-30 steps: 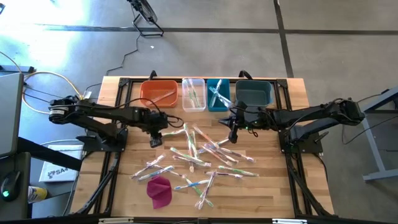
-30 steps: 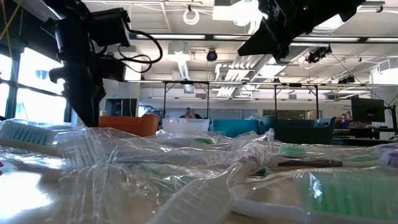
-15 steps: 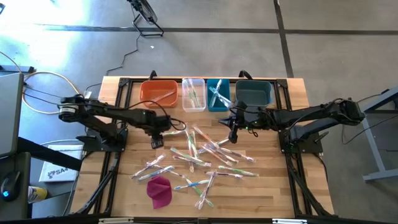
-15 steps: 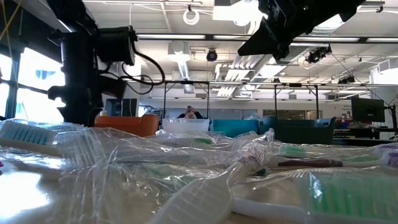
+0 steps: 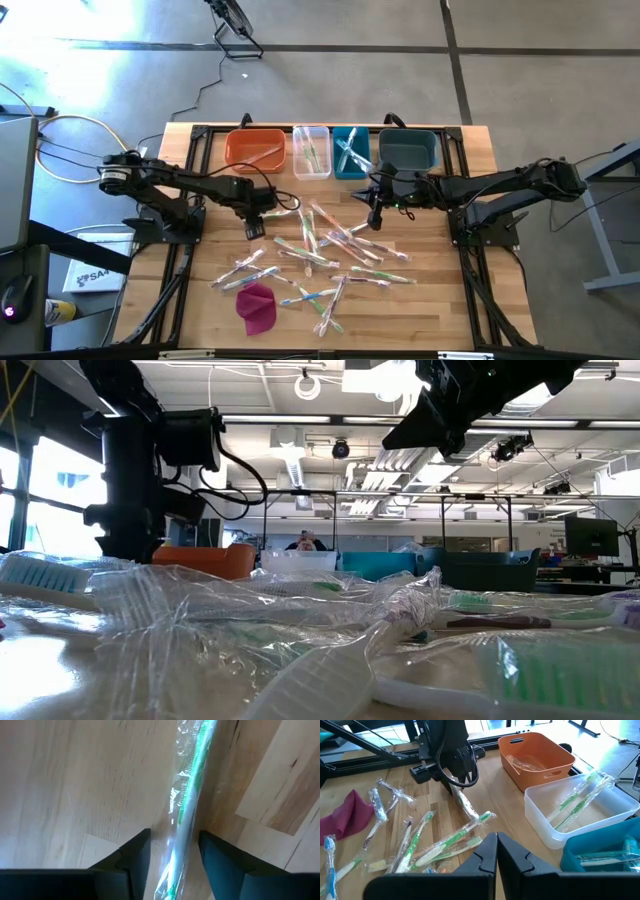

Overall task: Pick & Place Toothbrushes
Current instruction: Put the green toothbrush into the transparent bin

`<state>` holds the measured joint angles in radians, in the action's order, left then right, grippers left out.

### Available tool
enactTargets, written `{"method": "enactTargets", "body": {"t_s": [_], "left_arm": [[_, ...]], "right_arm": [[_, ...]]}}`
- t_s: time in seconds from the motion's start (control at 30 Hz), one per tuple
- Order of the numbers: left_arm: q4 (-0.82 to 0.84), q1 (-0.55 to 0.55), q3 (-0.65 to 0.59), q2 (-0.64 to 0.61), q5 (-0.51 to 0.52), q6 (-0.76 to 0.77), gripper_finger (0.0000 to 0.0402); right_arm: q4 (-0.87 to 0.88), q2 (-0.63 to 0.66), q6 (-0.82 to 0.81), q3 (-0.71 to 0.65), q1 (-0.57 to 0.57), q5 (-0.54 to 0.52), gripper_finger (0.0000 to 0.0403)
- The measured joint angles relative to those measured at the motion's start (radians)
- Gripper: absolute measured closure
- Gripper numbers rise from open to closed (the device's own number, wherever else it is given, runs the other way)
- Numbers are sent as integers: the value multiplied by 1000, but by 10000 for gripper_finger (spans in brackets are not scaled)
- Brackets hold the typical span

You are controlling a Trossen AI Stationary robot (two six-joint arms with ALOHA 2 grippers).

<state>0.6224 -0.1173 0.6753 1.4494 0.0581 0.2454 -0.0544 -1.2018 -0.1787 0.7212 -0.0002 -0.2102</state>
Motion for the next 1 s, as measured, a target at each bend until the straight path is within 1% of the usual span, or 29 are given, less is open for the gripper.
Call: {"method": "enactTargets", "body": {"t_s": [0.27, 0.43, 0.7, 1.0], "left_arm": [[-1, 0, -1, 1, -26, -1, 319], [6, 0, -1, 1, -28, -3, 349], [24, 0, -1, 1, -31, -5, 378], [30, -1, -2, 1, -63, -59, 375]], "right_arm": [[0, 0, 0, 0, 0, 0, 398], [0, 0, 0, 0, 0, 0, 398], [0, 0, 0, 0, 0, 0, 398], [0, 0, 0, 0, 0, 0, 398]]}}
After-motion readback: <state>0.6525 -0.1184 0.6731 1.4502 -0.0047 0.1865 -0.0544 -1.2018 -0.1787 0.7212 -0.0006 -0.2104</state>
